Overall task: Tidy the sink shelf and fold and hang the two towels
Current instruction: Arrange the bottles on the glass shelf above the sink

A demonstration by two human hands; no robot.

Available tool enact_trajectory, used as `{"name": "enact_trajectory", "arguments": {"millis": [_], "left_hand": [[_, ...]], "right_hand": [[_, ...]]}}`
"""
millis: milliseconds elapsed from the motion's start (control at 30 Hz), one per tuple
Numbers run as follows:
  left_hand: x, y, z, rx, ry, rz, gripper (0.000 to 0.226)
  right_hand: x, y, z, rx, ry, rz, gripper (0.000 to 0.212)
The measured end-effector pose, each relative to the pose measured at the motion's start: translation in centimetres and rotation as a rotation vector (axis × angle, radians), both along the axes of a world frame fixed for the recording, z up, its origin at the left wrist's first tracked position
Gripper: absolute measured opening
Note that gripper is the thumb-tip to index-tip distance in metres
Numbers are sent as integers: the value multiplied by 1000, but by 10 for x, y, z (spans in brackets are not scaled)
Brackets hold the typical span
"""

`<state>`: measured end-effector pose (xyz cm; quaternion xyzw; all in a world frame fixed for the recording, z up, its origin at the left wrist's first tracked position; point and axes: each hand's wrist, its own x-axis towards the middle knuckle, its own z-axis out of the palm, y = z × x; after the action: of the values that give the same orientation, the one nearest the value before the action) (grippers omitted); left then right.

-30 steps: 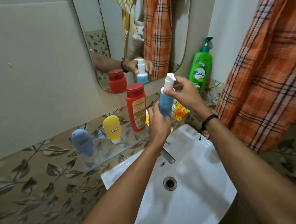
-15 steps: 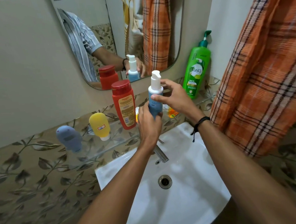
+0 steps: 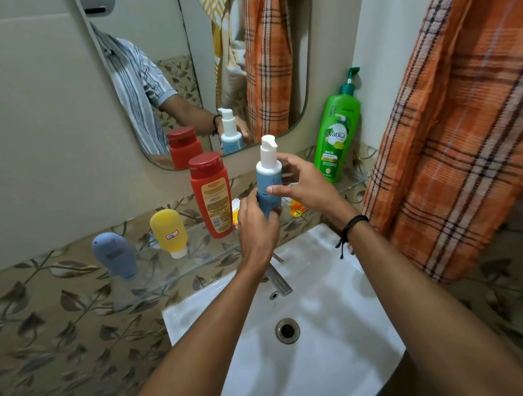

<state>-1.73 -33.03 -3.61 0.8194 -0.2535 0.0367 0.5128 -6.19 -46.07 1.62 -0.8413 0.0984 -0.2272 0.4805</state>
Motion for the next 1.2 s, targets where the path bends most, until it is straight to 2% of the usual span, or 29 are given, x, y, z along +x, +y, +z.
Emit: {"name": "enact_trajectory", "arguments": {"millis": [67,133,233,300,367,500,567,667,833,1200], "left_hand": [[0,0,0,7,4,-3,61],[1,0,0,12,1,-8,63],[3,0,-1,25,0,-5,66],[3,1,-1,28,8,-6,69],[2,1,-1,35,18,-17,74],[1,-1,-1,35,24,-35,79],[0,-2,-1,34,15,-28,79],[-2,-2,0,40,-11,-23,75],[-2,-4,7,42,-4,-22,72],[-2,-5,9,50,33,-20,70]], "right_hand": [[-5,-8,3,18,33,48,80],[-12,-18,6,26,2,-1,76],[-19,-40,1,66,-154,-390,43],[-18,-55,-7,95,-179,-640,31],[-14,-63,-9,83,-77,-719,44],[3,-63,-5,53,159,-728,112],[15,-61,-2,34,171,-783,124],[29,-58,3,-4,186,-889,127],[35,-59,2,-79,185,-980,119],[17,-66,-18,-26,11,-837,108]]}}
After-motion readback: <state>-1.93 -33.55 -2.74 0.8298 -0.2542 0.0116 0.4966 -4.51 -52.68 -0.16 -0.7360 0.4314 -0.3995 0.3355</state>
